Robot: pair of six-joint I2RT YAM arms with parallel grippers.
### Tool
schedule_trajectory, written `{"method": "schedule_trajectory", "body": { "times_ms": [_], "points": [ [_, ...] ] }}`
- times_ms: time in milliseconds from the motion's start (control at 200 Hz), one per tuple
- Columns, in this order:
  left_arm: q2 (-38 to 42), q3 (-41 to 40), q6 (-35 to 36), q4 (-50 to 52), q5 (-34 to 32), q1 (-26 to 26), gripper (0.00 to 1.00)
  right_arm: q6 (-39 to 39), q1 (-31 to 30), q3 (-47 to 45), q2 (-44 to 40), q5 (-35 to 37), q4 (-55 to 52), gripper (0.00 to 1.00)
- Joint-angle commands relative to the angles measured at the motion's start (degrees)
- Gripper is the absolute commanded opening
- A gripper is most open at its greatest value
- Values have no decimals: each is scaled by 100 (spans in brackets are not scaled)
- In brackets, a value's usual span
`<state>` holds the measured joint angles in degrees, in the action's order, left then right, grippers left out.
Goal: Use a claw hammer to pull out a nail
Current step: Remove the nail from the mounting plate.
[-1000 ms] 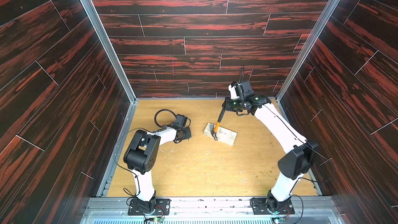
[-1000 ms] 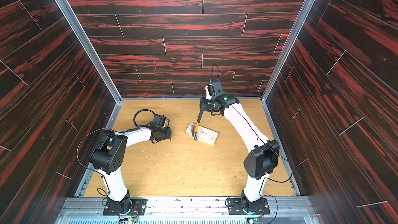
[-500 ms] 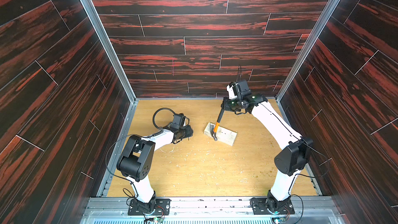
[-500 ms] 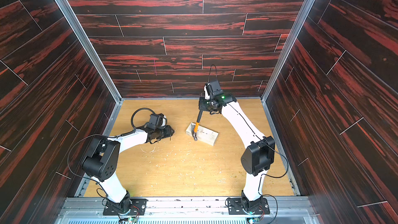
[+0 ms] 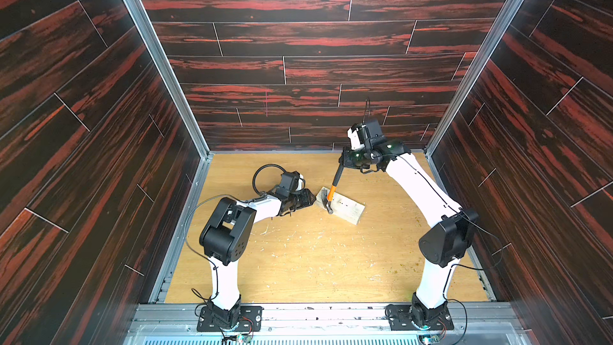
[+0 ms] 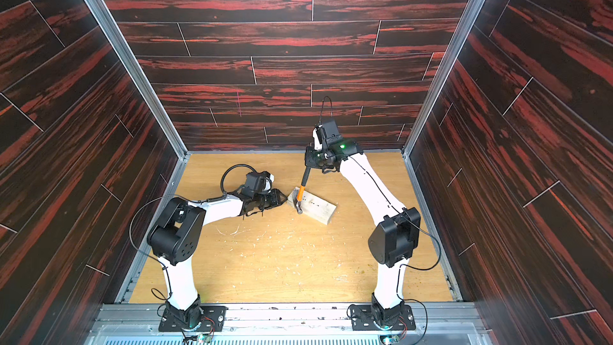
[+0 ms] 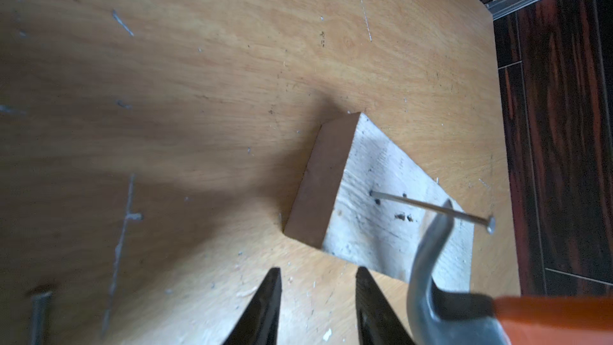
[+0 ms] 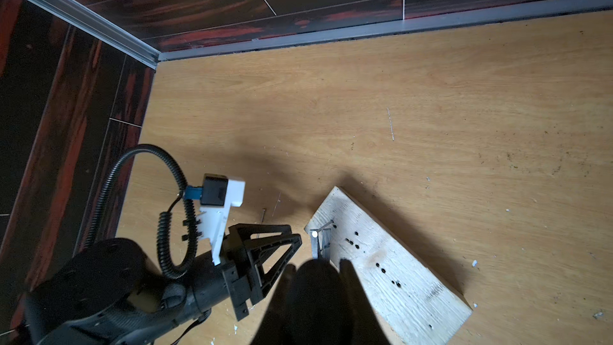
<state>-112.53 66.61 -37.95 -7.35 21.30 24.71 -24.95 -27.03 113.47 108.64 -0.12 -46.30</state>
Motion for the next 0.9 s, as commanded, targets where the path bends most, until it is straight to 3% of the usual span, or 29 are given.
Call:
{"method": "schedule_trajectory", "body": {
  "times_ms": [0,446,892],
  "points": [
    [-22,155,-117,-179,120,31,40,-10,4,279,5,-23,144,0],
    [-97,323,37,55,-54,43,42,77,4,1546,682,-16,-431,0],
    [-436,606,-6,138,-20,103,42,122,-171,1894,379,-61,-607,0]
  ]
}}
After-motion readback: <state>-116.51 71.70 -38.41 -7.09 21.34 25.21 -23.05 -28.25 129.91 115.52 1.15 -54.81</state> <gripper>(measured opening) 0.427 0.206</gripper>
